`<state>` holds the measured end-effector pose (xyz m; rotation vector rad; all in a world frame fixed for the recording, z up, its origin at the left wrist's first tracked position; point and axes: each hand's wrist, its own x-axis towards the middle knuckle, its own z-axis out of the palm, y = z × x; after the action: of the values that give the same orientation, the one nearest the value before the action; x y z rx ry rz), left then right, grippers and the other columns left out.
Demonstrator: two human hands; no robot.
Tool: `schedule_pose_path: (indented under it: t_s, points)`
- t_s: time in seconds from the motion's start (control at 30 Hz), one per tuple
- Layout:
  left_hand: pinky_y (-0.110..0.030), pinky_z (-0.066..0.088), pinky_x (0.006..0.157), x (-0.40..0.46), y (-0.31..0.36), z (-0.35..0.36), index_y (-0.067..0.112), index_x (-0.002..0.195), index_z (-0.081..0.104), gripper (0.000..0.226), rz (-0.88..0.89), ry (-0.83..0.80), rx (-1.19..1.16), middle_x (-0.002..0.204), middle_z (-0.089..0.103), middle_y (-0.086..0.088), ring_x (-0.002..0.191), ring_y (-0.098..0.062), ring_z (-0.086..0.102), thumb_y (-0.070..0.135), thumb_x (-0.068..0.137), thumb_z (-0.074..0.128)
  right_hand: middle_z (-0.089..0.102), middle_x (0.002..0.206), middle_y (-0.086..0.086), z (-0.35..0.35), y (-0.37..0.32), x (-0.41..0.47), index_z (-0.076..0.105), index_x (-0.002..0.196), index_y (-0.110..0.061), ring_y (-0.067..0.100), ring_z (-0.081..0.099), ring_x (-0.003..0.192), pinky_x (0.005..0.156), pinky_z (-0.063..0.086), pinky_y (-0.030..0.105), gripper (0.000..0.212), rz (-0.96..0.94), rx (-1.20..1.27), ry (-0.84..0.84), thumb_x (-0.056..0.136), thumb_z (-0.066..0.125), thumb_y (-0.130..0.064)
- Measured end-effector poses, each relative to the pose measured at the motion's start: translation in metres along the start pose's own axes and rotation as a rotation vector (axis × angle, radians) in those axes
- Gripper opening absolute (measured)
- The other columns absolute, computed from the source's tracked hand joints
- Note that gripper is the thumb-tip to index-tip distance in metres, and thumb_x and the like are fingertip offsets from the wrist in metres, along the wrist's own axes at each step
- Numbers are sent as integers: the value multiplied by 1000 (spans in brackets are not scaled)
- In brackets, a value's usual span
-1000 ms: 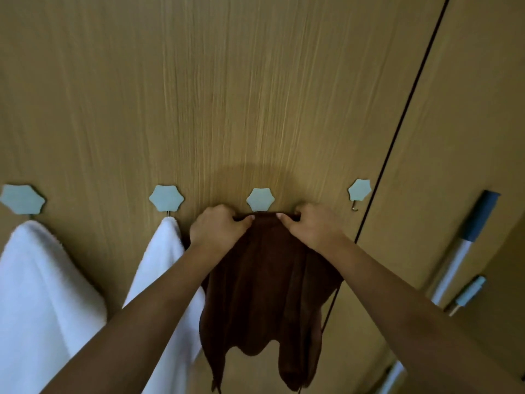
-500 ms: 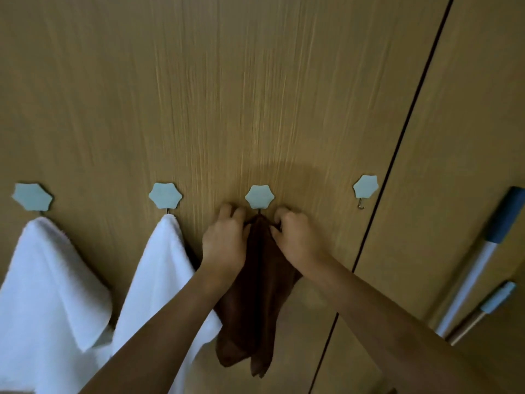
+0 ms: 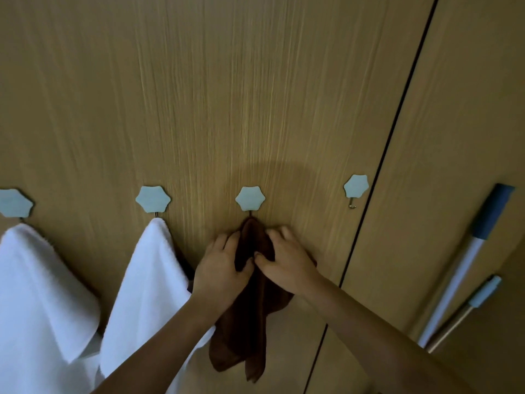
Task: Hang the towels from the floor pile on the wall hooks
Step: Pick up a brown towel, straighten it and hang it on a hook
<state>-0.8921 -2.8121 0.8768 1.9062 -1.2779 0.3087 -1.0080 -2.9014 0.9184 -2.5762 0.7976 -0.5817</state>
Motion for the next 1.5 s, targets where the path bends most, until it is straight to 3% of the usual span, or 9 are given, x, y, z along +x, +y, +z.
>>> schedule_pose_path:
  t_s: [0.17,0.33,0.43,0.57,0.7,0.97,1.23,1.43,1.5]
  points:
    - [-8,42,61,0,7,2,19,105,55,18,-129,-115,-376,83,59,8,72,-2,58,10,89,57,57,116,-3,10,-4,4,47,128,-23,13,55,105,92,45,31,39,179,395,-168,92,52,-35]
    - [-13,43,60,-4,-9,1,14,91,59,10,-333,-256,-607,79,62,1,75,-13,61,13,94,50,54,103,-21,18,-3,-12,43,119,-40,1,50,103,92,38,21,27,338,680,-280,94,42,-51]
    - [-15,46,69,-11,-15,2,18,108,57,15,-386,-340,-698,96,64,3,89,-9,62,19,97,47,50,130,-14,31,-3,-17,39,140,-29,8,47,121,99,34,21,61,320,631,-270,90,32,-63]
    - [-16,46,74,-13,-17,5,22,117,52,20,-354,-372,-687,100,62,5,94,-9,60,24,99,44,56,130,0,42,2,-19,49,135,-23,16,54,116,97,40,25,88,446,532,-292,73,30,-82]
    - [-26,48,80,-10,-21,0,15,124,50,29,-268,-434,-507,108,62,-4,93,-14,60,29,99,41,59,124,0,45,-2,-23,48,131,-21,14,57,108,83,42,21,68,358,361,-60,85,36,-69]
    - [-31,46,82,-7,-5,-23,9,120,48,30,9,-261,65,115,58,-10,102,-23,58,29,99,39,53,126,8,27,-29,-42,45,133,-8,22,53,111,93,45,34,44,85,-198,321,93,49,-26]
    - [-26,40,79,-48,14,-82,10,112,54,31,220,-90,267,112,59,-7,96,-21,55,26,101,31,51,133,8,24,-71,-86,44,136,-8,23,50,119,101,38,31,44,28,-285,300,96,43,-25]
    - [-26,46,54,-134,-4,-137,5,73,65,24,169,-148,309,68,63,-8,63,-25,63,19,83,48,53,129,5,58,-119,-147,48,131,-11,20,52,115,95,40,27,39,-1,-233,171,99,37,-28]
    - [-26,45,60,-164,-13,-155,4,81,65,18,145,-177,359,76,64,-9,73,-26,64,17,85,53,53,128,5,76,-141,-164,49,130,-11,20,52,116,95,38,26,38,-16,-210,146,98,37,-29]
